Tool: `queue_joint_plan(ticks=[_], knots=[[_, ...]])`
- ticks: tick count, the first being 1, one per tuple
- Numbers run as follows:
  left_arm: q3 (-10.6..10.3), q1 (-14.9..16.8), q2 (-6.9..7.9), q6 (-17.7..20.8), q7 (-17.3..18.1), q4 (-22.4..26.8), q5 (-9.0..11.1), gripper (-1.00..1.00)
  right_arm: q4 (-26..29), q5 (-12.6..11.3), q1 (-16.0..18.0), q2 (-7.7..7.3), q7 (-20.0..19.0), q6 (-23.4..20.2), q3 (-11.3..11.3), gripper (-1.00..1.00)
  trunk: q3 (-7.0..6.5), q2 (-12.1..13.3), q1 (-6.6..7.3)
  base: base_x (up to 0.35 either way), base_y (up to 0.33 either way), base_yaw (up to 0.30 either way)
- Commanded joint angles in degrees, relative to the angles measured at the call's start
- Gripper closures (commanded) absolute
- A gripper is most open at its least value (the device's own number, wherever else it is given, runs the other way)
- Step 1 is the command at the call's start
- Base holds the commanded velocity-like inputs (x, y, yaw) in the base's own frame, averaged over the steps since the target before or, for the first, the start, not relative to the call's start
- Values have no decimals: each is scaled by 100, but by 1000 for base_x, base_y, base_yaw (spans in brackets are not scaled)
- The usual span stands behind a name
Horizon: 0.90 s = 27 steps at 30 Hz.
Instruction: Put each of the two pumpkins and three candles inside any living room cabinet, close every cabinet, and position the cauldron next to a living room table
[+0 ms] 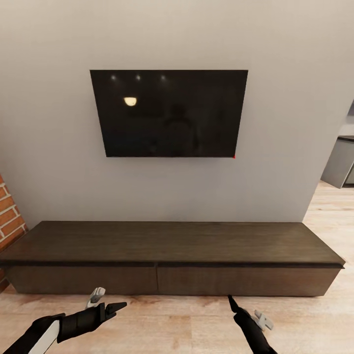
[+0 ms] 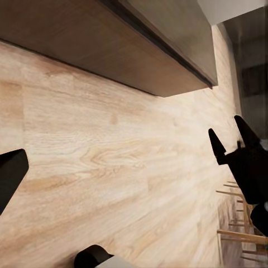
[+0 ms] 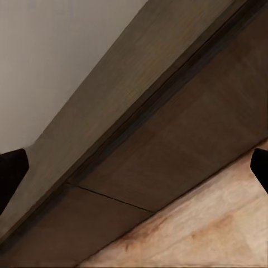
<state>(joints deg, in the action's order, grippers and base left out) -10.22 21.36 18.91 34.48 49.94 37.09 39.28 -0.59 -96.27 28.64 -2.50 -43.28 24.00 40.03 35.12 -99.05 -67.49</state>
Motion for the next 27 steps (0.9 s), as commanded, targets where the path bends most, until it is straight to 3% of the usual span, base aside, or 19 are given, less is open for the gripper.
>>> queue_joint_plan(ticks=[1,3,6,9,12,16,21,27], knots=[[-24,2,7,41,63,1,54,-100,-8,-76,3,2,-264,-237,30,-100,6,-3,1,0,0,0],[-24,0,8,41,239,0,52,-100,-5,-243,2,12,-725,-999,14,-100,24,-43,-21,0,0,0],[-22,1,13,41,336,-1,47,-100,-5,-534,3,14,-1016,-1835,0,-100,78,-163,-87,0,0,0],[-13,1,16,41,375,-48,51,-100,-8,-1185,5,6,-1103,-2359,-135,-100,132,-284,-153,0,0,0],[-8,4,16,41,388,-64,49,-100,-13,-1634,5,4,-1089,-2412,-213,-100,185,-404,-219,0,0,0],[-6,1,17,41,393,-70,53,-100,-12,-1922,5,-81,-1077,-2349,-242,-100,257,-565,-307,0,0,0],[-6,2,15,41,394,-71,54,-100,-12,-2727,7,-190,-1058,-2575,-240,-100,347,-765,-417,0,0,0],[-6,2,13,41,392,-78,54,-100,-11,-2968,25,-284,-1016,-2478,-201,-100,455,-1006,-549,0,0,0]])
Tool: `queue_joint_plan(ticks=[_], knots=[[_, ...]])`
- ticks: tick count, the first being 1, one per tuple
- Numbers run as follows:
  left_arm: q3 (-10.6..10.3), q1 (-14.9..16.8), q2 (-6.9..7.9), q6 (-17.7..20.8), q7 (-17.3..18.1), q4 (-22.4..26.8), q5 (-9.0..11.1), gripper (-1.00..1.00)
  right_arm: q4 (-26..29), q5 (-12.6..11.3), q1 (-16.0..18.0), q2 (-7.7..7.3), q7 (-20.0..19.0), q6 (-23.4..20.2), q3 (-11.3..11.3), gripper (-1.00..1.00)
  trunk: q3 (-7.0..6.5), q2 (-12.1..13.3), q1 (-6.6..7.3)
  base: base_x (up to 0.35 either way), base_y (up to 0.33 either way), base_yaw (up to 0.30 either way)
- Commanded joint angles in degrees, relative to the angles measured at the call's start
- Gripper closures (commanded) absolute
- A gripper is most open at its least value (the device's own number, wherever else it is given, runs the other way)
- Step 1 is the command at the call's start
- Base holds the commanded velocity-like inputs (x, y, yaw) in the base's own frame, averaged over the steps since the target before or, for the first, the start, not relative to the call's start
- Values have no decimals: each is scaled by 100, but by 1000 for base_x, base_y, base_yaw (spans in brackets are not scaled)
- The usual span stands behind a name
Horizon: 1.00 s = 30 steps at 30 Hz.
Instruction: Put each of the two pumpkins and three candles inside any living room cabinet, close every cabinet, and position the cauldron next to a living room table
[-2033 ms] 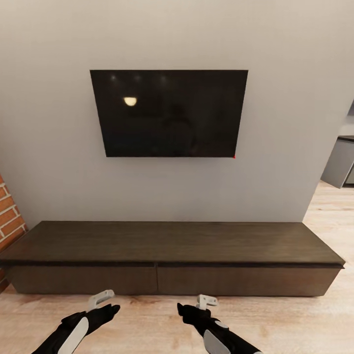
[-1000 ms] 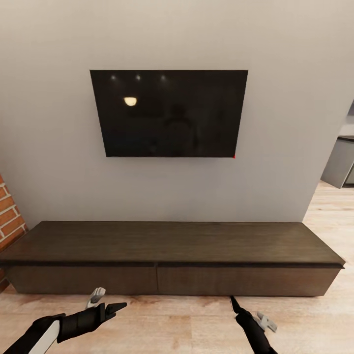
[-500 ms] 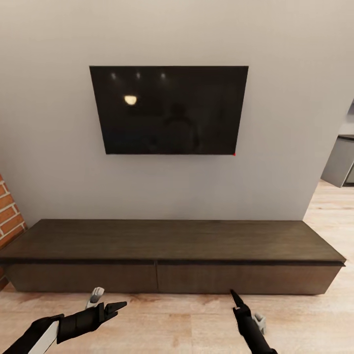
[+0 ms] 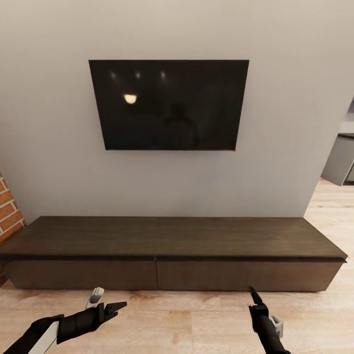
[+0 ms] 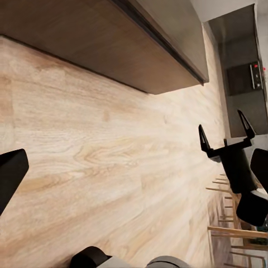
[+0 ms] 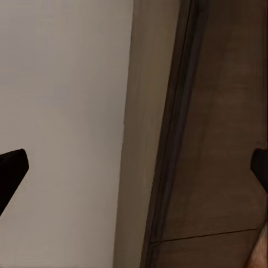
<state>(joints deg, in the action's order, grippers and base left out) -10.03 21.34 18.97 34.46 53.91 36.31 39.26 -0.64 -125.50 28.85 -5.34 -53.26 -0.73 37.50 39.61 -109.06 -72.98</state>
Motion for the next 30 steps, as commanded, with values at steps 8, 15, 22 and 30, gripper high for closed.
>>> queue_joint_plan(ticks=[8,15,22,30], knots=[[-29,29,-13,77,-20,2,51,-100,133,-120,7,-10,-169,177,17,-100,150,-325,-176,0,0,0],[-31,97,-53,559,-4,126,43,-100,621,-120,7,-18,-291,-307,12,-100,276,-606,-329,0,0,0],[183,303,-104,1484,8,714,48,-100,674,-116,7,-13,-304,-308,12,-100,401,-887,-483,0,0,0],[423,352,-244,1721,22,886,53,-100,676,-115,7,-14,-510,-344,12,-100,545,-1207,-659,0,0,0]])
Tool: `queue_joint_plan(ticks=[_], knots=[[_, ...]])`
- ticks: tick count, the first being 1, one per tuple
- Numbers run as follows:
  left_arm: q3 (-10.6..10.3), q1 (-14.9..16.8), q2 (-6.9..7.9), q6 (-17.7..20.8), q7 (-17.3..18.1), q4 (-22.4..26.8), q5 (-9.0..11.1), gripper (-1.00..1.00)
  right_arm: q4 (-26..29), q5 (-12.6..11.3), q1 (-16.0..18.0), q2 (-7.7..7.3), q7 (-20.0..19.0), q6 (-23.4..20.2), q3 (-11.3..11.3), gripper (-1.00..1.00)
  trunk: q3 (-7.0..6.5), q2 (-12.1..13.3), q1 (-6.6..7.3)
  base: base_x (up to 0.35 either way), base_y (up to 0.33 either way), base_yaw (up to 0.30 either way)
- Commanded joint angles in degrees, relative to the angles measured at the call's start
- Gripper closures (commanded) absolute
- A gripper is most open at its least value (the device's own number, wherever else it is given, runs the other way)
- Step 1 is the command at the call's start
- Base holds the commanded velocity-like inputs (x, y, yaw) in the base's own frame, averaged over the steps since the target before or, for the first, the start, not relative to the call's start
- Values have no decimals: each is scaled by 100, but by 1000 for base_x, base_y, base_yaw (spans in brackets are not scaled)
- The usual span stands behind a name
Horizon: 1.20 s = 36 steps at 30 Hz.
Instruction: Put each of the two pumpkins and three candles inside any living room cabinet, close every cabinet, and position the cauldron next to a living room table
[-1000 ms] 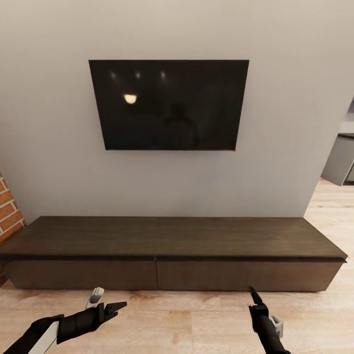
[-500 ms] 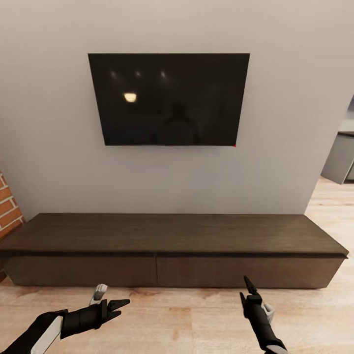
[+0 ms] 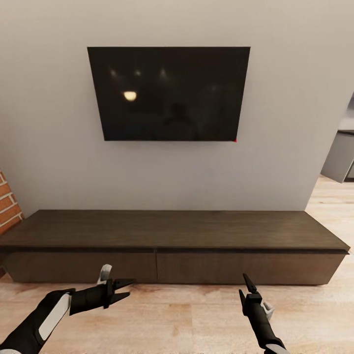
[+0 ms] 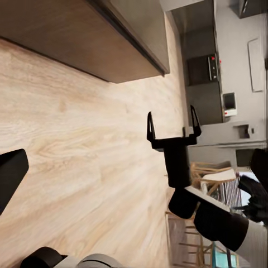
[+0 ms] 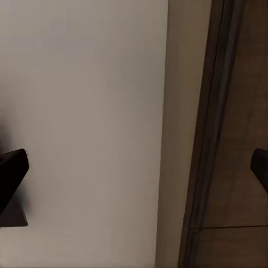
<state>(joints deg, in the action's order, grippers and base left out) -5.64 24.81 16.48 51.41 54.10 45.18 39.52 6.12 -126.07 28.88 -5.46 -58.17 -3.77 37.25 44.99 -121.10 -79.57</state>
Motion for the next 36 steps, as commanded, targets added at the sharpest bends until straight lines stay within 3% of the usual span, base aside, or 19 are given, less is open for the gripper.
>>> queue_joint_plan(ticks=[1,16,36], knots=[[-4,8,-8,33,35,-2,29,-100,1,-61,3,-4,-32,-42,37,-100,24,-44,-22,0,0,0],[32,17,-59,41,576,1,20,-100,1,-65,3,-7,-46,-53,37,-100,293,-646,-351,0,0,0],[37,15,-14,52,628,0,33,-100,-36,-74,3,-24,-311,-62,46,-100,653,-1448,-790,0,0,0]])
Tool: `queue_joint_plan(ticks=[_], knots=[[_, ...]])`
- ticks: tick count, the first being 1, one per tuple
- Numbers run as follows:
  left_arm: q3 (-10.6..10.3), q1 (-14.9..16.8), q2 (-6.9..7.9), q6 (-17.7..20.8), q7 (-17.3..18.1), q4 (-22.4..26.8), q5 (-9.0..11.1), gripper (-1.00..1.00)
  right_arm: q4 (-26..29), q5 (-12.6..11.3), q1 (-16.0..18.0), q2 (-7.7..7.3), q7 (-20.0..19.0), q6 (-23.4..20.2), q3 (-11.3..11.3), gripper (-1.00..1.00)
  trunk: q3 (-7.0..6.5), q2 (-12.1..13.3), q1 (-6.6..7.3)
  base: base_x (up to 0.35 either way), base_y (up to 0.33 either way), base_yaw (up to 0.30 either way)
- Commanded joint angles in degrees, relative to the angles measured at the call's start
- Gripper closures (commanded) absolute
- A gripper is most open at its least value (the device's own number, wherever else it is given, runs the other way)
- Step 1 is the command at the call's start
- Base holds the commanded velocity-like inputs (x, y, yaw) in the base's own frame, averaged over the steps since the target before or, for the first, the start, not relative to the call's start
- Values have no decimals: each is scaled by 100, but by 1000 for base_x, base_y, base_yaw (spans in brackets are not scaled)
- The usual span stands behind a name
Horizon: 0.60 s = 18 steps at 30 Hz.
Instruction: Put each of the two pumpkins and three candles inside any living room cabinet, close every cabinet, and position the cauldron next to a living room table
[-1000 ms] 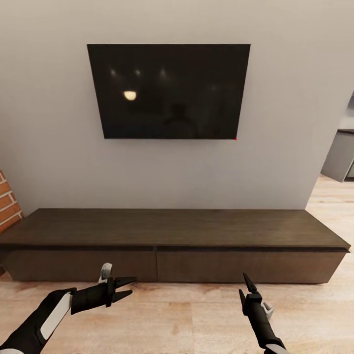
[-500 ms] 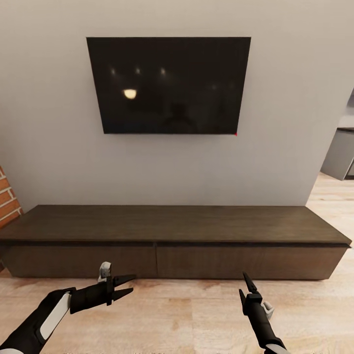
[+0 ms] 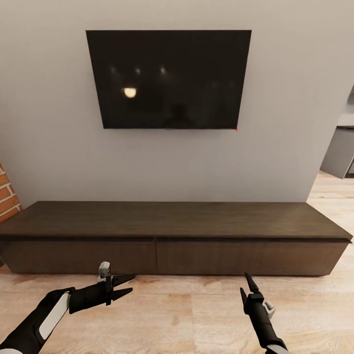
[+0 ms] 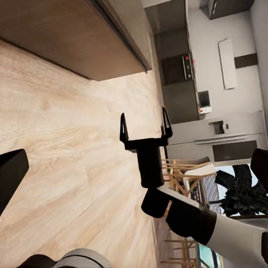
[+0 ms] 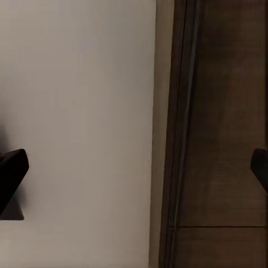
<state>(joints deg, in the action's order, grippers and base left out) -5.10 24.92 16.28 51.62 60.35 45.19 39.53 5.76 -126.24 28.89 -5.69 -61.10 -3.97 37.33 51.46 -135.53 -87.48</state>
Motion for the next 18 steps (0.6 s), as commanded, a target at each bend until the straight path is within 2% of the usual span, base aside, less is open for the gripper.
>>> queue_joint_plan(ticks=[1,6,11,18], knots=[[-20,4,9,27,3,-1,109,-100,-11,-64,3,-5,-22,-42,37,-100,24,-44,-21,0,0,0],[-32,4,21,24,-3,-1,444,-100,-38,-106,3,-17,-23,-42,22,-100,114,-245,-131,0,0,0],[-34,4,23,23,-5,-1,511,-100,-47,-438,3,-64,33,-51,-275,-100,204,-445,-241,0,0,0],[-30,4,37,23,-5,-1,520,-100,-49,-528,3,-80,52,-115,-362,-100,329,-726,-395,0,0,0]])
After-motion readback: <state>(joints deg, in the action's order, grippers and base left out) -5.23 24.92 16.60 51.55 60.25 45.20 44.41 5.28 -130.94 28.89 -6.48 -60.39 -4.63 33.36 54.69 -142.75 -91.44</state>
